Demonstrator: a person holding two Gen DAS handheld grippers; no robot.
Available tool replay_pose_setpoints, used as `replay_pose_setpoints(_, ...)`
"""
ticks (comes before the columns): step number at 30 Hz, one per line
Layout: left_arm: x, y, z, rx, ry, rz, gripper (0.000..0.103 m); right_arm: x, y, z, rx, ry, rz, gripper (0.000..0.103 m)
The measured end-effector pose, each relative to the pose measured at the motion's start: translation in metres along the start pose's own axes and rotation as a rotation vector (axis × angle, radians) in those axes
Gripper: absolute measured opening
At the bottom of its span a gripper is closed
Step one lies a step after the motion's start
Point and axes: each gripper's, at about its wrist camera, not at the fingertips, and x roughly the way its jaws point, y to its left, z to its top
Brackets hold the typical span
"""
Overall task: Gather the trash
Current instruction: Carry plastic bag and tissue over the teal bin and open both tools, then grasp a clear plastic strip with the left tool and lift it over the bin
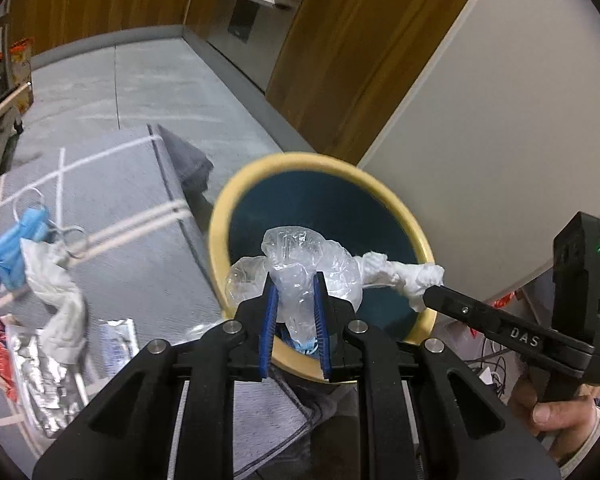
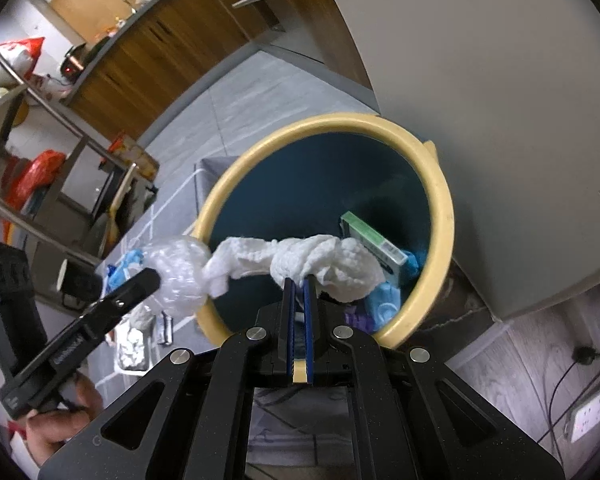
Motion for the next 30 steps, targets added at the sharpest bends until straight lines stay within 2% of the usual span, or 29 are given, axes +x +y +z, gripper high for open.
replay_pose_setpoints(2, 0.011, -0.001, 0.0, -0.009, 0.029, -0.012, 0.016, 0.005, -0.003, -0.002, 0.009, 0.017, -0.009, 0.005)
replay_pose_setpoints(7, 0.017, -0.001, 0.001, -0.017, 0.038, -0.024, 0.032, 0.013, -0.004, -0.005, 0.001, 0.052, -0.024, 0.011)
replay_pose_setpoints(10, 0.01, 0.002, 0.002, -0.027, 0.014, -0.017, 0.047, 0.012, -0.002, -0.004, 0.003, 0.043, -0.022, 0.021)
replay_pose_setpoints(11, 0.008, 0.003, 0.002, -0.032, 0.008, -0.013, 0.055, 0.012, -0.001, -0.004, 0.002, 0.04, -0.021, 0.023)
replay_pose_setpoints(12, 0.004, 0.007, 0.002, -0.04, -0.002, -0.009, 0.059, 0.012, 0.002, -0.004, -0.005, 0.036, -0.02, 0.024)
replay_pose_setpoints(15, -0.005, 0.012, 0.002, -0.048, -0.016, 0.005, 0.063, 0.013, 0.012, -0.004, -0.024, 0.033, -0.01, 0.028)
replay_pose_setpoints(22, -0.031, 0.034, -0.003, -0.076, -0.048, 0.05, 0.065, 0.013, 0.037, -0.003, -0.074, 0.017, 0.01, 0.035)
replay_pose_setpoints(30, -0.045, 0.037, -0.009, -0.065, -0.058, 0.011, 0.068, 0.009, 0.052, -0.005, -0.105, 0.001, 0.033, 0.04)
